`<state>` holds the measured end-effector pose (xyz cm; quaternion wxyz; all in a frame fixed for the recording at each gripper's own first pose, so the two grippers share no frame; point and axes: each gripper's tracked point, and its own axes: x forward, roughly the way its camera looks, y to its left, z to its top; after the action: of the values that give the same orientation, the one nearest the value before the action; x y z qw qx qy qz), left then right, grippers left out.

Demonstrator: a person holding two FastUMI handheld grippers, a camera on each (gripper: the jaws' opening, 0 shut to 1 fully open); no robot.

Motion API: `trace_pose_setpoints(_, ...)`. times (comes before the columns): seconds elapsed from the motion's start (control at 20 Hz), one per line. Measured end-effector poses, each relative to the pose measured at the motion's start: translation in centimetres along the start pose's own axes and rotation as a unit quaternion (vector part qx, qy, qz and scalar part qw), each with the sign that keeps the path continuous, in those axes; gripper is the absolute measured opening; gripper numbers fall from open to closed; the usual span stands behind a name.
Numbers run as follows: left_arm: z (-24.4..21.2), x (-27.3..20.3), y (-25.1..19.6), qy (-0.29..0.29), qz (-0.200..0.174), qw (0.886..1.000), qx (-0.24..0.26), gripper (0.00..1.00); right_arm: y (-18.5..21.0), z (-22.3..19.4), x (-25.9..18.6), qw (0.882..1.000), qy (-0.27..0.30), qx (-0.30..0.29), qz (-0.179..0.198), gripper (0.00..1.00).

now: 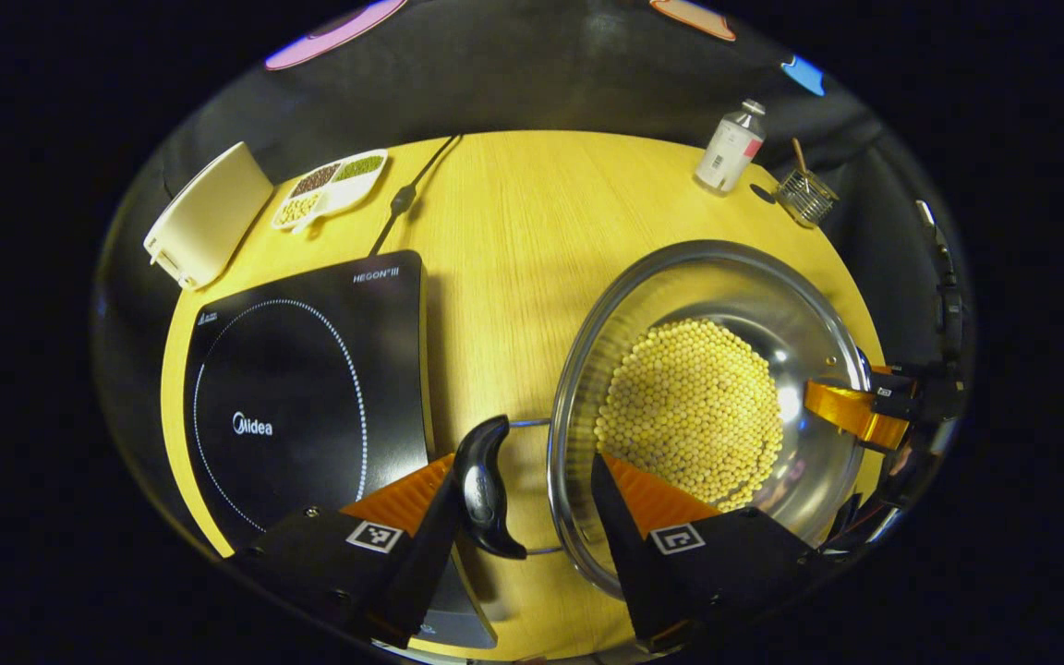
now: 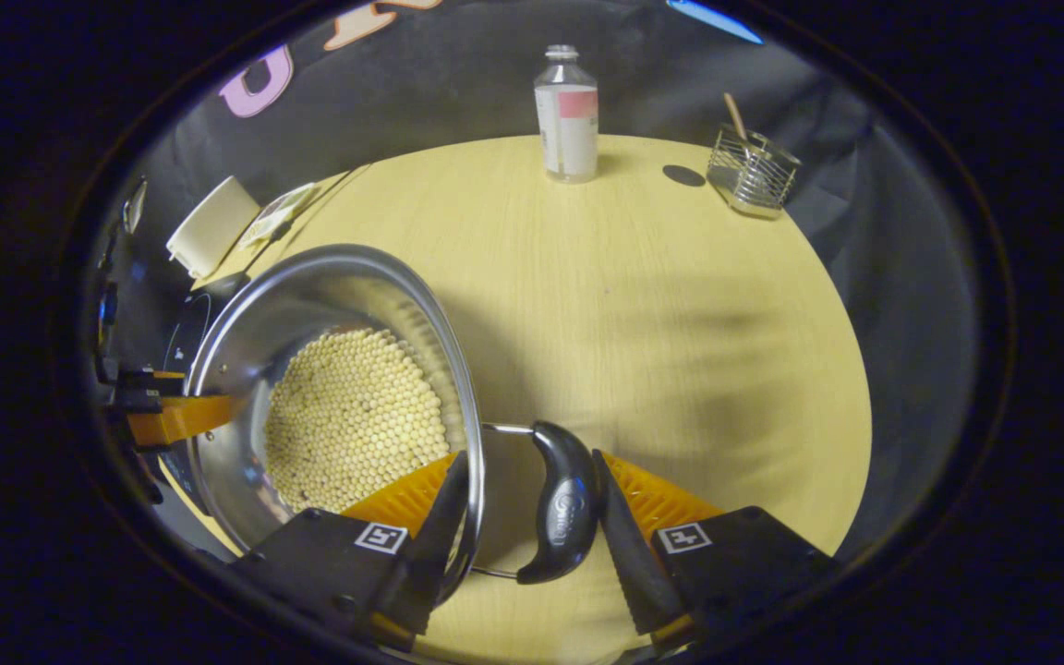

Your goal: First push the handle of the pot to place it horizontally, then grasp the pot with both hands and set it on the induction cooktop.

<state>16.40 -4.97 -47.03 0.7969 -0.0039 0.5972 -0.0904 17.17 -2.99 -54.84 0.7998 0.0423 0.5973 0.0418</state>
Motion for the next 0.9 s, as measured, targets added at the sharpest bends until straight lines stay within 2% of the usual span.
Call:
trace_pose_setpoints(0.05, -0.1, 0.5, 0.0, 0.006, 0.001, 1.000, 0.005, 0.82, 0.2, 0.1, 0.4, 1.000, 0.002, 0.008, 0.005, 0.82)
trace_pose_setpoints(0.1, -0.6, 0.9, -0.1, 0.017, 0.002, 1.000, 0.004, 0.80, 0.0, 0.1, 0.4, 1.000, 0.000, 0.009, 0.002, 0.71)
trace_pose_setpoints(0.15, -0.6, 1.2, -0.3, 0.018, 0.000, 1.000, -0.003, 0.78, -0.3, 0.2, 0.3, 1.000, -0.002, 0.010, 0.001, 0.68)
trace_pose_setpoints(0.25, -0.4, 1.6, -0.4, 0.014, -0.007, 1.000, -0.017, 0.76, -0.3, -0.2, 0.2, 1.000, 0.000, 0.014, 0.005, 0.68)
trace_pose_setpoints(0.4, -0.3, 1.7, -0.7, 0.012, -0.034, 0.999, -0.022, 0.74, -0.3, -0.2, 0.2, 0.999, 0.002, 0.033, 0.015, 0.60)
trace_pose_setpoints(0.45, -0.3, 1.7, -0.7, 0.011, -0.048, 0.998, -0.030, 0.71, -0.4, 0.1, 0.6, 0.999, -0.002, 0.036, 0.019, 0.71)
trace_pose_setpoints(0.5, -0.2, 1.6, -0.9, 0.011, -0.061, 0.997, -0.044, 0.66, -0.2, -0.1, 0.2, 0.999, -0.004, 0.042, 0.024, 0.56)
trace_pose_setpoints(0.6, -0.6, 1.5, -1.0, 0.026, -0.076, 0.995, -0.058, 0.59, 0.1, 0.0, -0.2, 0.997, 0.004, 0.060, 0.039, 0.48)
trace_pose_setpoints(0.65, -0.6, 1.3, -1.1, 0.029, -0.078, 0.995, -0.059, 0.60, 0.2, 0.1, -0.1, 0.997, 0.005, 0.059, 0.042, 0.48)
trace_pose_setpoints(0.7, -0.5, 1.4, -1.1, 0.031, -0.079, 0.995, -0.060, 0.56, 0.0, 0.0, -0.3, 0.997, 0.006, 0.058, 0.040, 0.53)
trace_pose_setpoints(0.8, -0.3, 1.4, -0.9, 0.024, -0.080, 0.995, -0.060, 0.55, 0.0, 0.3, -0.7, 0.997, 0.001, 0.059, 0.041, 0.53)
trace_pose_setpoints(0.85, -0.1, 1.3, -0.8, 0.019, -0.080, 0.995, -0.059, 0.53, 0.1, 0.4, -1.0, 0.997, -0.002, 0.060, 0.042, 0.48)
trace_pose_setpoints(0.9, -0.1, 1.3, -0.7, 0.017, -0.079, 0.995, -0.057, 0.55, 0.2, 0.4, -1.4, 0.997, -0.003, 0.062, 0.044, 0.48)
